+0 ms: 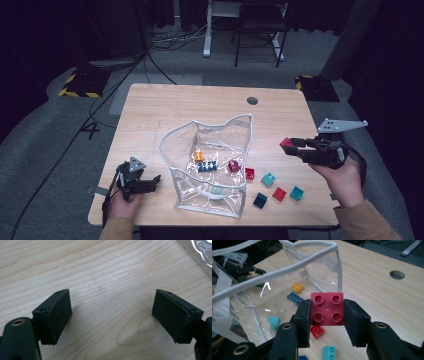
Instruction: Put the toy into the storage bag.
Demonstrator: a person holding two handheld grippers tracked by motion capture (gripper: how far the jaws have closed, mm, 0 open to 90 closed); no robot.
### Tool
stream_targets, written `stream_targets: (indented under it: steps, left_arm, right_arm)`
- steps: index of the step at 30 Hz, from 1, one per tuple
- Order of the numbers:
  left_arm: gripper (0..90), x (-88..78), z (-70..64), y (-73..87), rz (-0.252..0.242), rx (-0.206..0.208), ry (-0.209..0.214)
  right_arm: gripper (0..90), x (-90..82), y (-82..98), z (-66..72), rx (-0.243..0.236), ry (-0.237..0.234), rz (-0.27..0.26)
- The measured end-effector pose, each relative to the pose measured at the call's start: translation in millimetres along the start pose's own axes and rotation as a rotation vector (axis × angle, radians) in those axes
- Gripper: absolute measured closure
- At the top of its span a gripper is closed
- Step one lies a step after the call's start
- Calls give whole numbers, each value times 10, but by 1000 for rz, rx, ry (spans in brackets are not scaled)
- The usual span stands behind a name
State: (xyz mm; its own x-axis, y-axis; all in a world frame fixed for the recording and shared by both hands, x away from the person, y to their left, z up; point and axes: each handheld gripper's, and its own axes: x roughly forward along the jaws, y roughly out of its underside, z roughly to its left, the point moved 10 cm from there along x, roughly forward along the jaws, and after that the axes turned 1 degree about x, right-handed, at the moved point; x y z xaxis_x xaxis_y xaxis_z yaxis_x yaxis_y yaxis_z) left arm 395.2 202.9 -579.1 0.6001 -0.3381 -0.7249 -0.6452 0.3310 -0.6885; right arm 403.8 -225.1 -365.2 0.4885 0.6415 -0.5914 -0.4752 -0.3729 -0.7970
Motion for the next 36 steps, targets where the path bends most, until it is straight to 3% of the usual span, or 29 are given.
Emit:
stream_targets:
  steps: [5,13,22,36]
  left_arm:
    - [163,0,0,0,0,0,0]
    - [163,0,0,0,0,0,0]
    - [163,0,1,0,0,0,0]
    - [164,0,1,0,0,0,-1]
  right_arm:
    - [592,-46,-172,89,-20,-17,-72]
    - [592,-32,-395,222,-54,-38,-109]
    - [592,97,-597,370,-95,-60,-99]
    - [592,436,-865,603,-131,-123,-65]
